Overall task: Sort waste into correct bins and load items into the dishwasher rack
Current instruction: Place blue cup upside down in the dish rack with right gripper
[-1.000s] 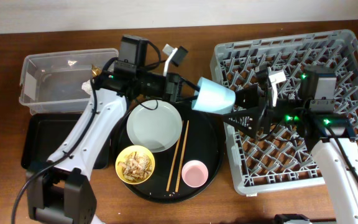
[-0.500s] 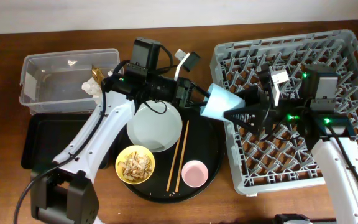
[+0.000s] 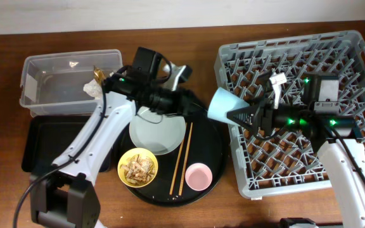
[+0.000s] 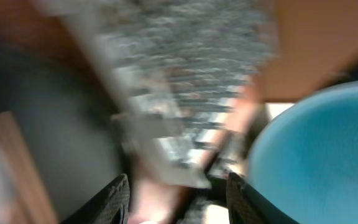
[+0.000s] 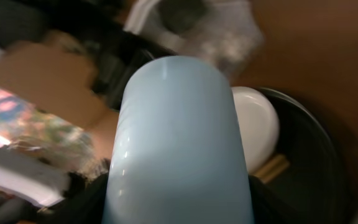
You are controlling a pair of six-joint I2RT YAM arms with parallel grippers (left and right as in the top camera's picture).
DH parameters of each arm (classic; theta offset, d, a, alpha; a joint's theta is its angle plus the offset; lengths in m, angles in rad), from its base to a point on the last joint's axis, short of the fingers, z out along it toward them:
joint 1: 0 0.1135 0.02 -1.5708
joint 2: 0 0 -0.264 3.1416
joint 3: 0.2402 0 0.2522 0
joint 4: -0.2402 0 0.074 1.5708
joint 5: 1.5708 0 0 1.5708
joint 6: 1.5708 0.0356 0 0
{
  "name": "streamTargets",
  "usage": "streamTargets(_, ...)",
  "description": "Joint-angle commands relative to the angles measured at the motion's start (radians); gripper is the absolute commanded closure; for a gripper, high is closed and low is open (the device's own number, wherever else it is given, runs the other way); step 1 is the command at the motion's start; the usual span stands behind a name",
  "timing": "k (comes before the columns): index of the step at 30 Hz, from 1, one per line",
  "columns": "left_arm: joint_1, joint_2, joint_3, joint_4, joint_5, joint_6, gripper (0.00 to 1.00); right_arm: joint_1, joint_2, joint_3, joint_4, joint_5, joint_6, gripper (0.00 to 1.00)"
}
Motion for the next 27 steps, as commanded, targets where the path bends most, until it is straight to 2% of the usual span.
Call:
streamTargets(1, 0.09, -0.039, 0.0, -0.096, -0.357, 0.047, 0.5, 0.002, -0.018, 0.029, -0.112, 0.378, -0.006, 0.5)
streamTargets(3, 0.144, -0.079, 0.0, -0.147, -0.445, 0.068, 0.5, 0.002, -0.03, 0.077, -0.222, 0.562, -0.006, 0.49)
streamTargets(8, 0.247, -0.197, 0.0, -0.232, -0.647, 0.069, 0.5, 0.002, -0.031, 0.238, -0.483, 0.831, 0.009, 0.5)
streamTargets(10, 0.281, -0.238, 0.0, -0.263, -0.703, 0.069, 0.5, 0.002, -0.031, 0.297, -0.572, 0.964, 0.067, 0.5)
streamTargets(14, 0.315, -0.276, 0.0, -0.303, -0.735, 0.069, 0.49, 0.001, -0.031, 0.353, -0.671, 1.101, 0.13, 0.49)
streamTargets(19, 0.315, -0.277, 0.0, -0.308, -0.737, 0.069, 0.49, -0.077, 0.003, 0.365, -0.682, 1.148, 0.178, 0.5)
streamTargets(23, 0.315, -0.277, 0.0, -0.307, -0.737, 0.069, 0.49, -0.15, 0.102, 0.382, -0.68, 1.092, 0.167, 0.5)
streamTargets(27, 0.315, -0.277, 0.0, -0.307, -0.737, 0.069, 0.49, -0.159, 0.222, 0.383, -0.662, 1.075, 0.167, 0.5)
